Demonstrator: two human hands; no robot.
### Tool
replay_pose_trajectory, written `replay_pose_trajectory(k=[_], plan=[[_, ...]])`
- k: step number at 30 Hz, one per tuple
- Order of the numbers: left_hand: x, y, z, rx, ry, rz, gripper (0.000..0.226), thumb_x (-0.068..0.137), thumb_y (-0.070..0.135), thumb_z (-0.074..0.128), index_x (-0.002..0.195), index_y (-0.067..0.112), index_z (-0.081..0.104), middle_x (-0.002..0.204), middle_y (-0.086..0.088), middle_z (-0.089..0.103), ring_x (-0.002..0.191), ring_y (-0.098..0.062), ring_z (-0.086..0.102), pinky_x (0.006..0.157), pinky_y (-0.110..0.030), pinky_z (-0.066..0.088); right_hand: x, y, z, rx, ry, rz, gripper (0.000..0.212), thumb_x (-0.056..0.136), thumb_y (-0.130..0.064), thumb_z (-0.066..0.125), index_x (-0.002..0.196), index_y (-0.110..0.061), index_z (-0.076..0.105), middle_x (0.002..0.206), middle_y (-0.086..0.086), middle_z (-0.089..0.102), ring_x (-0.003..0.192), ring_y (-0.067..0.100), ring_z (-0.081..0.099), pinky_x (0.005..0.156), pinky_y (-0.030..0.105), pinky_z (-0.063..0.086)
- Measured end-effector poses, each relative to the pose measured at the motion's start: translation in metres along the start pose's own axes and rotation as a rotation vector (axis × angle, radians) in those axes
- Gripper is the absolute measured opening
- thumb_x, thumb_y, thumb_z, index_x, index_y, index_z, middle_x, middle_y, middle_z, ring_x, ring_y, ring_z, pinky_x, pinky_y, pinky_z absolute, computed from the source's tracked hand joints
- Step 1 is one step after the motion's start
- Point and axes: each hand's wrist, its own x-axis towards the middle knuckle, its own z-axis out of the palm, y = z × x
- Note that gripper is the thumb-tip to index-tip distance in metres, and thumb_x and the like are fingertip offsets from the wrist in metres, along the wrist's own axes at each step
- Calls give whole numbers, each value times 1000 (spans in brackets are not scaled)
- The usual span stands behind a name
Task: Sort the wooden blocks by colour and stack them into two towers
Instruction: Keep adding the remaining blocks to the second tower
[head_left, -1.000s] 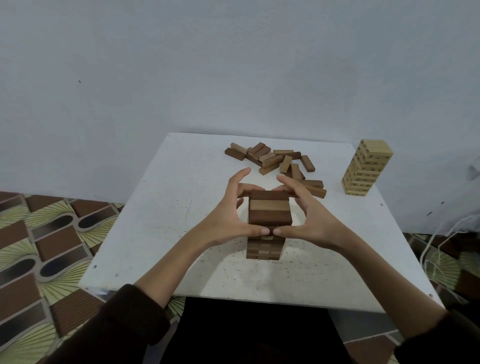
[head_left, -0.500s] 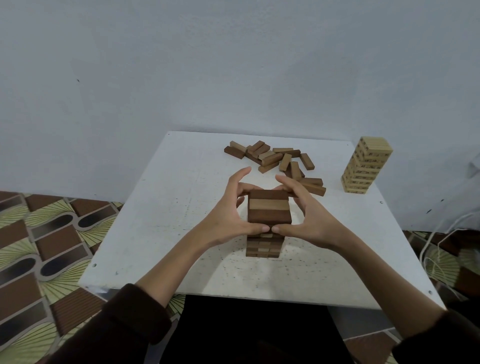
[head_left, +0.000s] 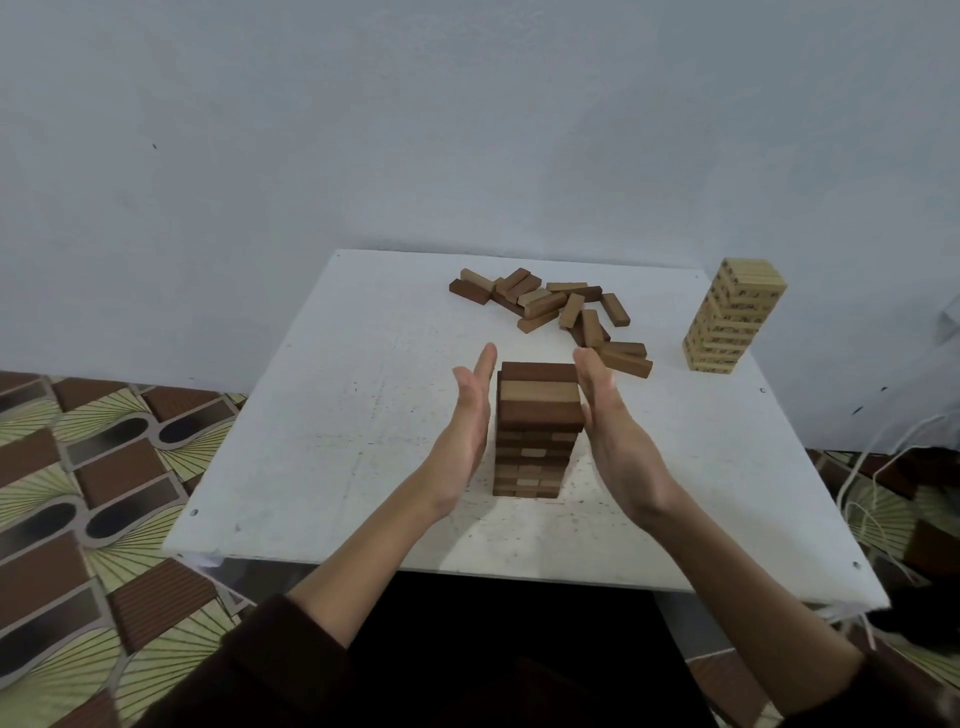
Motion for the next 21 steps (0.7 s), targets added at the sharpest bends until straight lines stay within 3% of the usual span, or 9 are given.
replay_pose_trajectory(k=[5,9,12,15,19,21], plan=[[-4,2,9,-64,2,-27,136,34,104,28,150,39,-1,158,15,7,145,-6,12,118,-31,13,-4,7,10,114,33,-1,81,84,-72,13,152,-29,7,158,-15,9,143,-1,8,118,27,8],[-3,0,12,-81,6,-44,138,31,105,29,150,41,-1,159,9,12,145,-13,15,120,-42,14,-3,7,15,149,29,49,84,76,-77,17,150,-37,11,157,-10,16,144,8,14,120,39,10],[-3,-1,12,-89,4,-38,137,32,105,29,150,41,-1,159,9,12,145,-13,16,120,-42,15,-1,6,16,141,24,58,96,66,-85,19,149,-39,9,158,-13,11,145,7,8,120,40,8],[-3,-2,12,-83,3,-33,136,32,105,28,149,42,-1,159,9,11,146,-14,14,120,-45,14,0,7,17,139,22,56,89,72,-82,16,149,-39,7,158,-12,8,146,9,5,120,43,7],[-3,-3,11,-91,6,-26,135,34,104,29,150,41,-1,159,9,11,145,-13,15,120,-44,14,-3,7,16,133,2,63,97,66,-86,20,150,-39,6,158,-15,6,145,5,4,121,40,7],[-3,-4,11,-87,4,-23,136,34,104,29,150,39,-2,159,9,13,144,-11,16,119,-38,17,-4,8,15,108,13,60,91,71,-85,20,149,-39,9,157,-18,11,144,1,8,120,36,8]])
